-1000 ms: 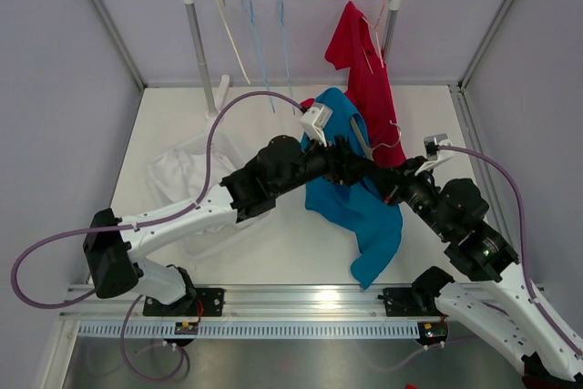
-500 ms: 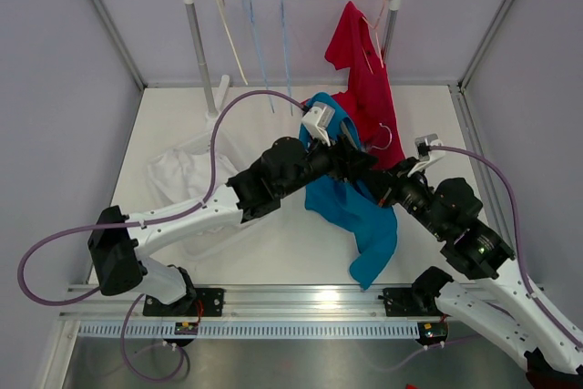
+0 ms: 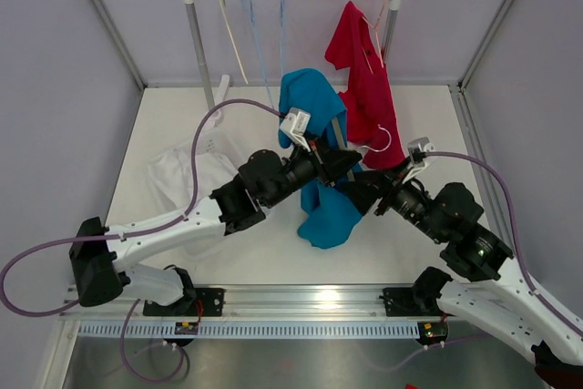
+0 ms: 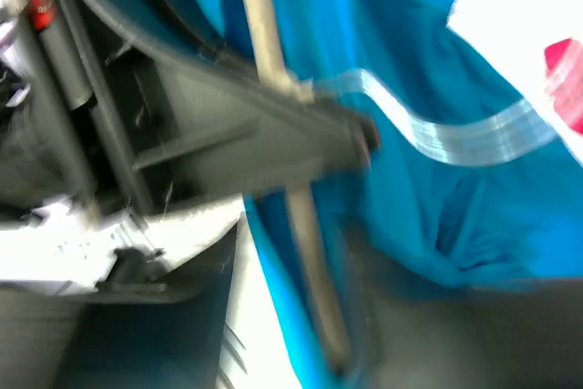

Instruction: Remove the t-shirt from the hanger

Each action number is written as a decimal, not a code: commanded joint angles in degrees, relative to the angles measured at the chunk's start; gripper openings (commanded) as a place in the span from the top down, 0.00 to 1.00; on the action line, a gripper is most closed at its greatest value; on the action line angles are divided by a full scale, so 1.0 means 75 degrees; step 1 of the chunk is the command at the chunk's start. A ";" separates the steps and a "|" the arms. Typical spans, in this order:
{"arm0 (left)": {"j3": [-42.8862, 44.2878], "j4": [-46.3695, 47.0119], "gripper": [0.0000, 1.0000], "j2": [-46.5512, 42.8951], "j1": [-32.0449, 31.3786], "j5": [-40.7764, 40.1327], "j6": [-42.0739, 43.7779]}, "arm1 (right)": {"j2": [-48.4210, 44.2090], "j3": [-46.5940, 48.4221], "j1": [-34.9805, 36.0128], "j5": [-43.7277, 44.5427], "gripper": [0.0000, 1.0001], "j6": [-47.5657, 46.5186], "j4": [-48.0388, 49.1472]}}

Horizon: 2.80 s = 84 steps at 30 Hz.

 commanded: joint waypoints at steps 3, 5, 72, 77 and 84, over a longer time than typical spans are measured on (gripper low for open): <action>-0.0434 0.1155 1.00 -0.1371 0.0180 -0.0431 0.0230 | -0.1086 -0.0108 0.0122 -0.1291 0.02 0.0196 -0.0726; -0.0528 0.1342 1.00 -0.1607 0.0180 -0.0303 0.0206 | -0.1252 -0.0166 0.0122 -0.1758 0.00 0.0279 -0.0974; 0.0608 0.2012 1.00 -0.2546 0.0344 0.1854 0.0264 | -0.1334 0.1728 0.0813 -0.1644 0.04 -0.0259 -0.2310; 0.0491 0.2199 1.00 -0.2312 0.0344 0.1925 0.0019 | -0.0739 0.2924 0.0813 -0.1608 0.00 -0.0833 -0.2241; 0.0550 0.2140 1.00 -0.2019 0.0321 0.2042 -0.0251 | 0.0948 0.3736 0.0813 -0.1947 0.03 -0.1279 -0.1971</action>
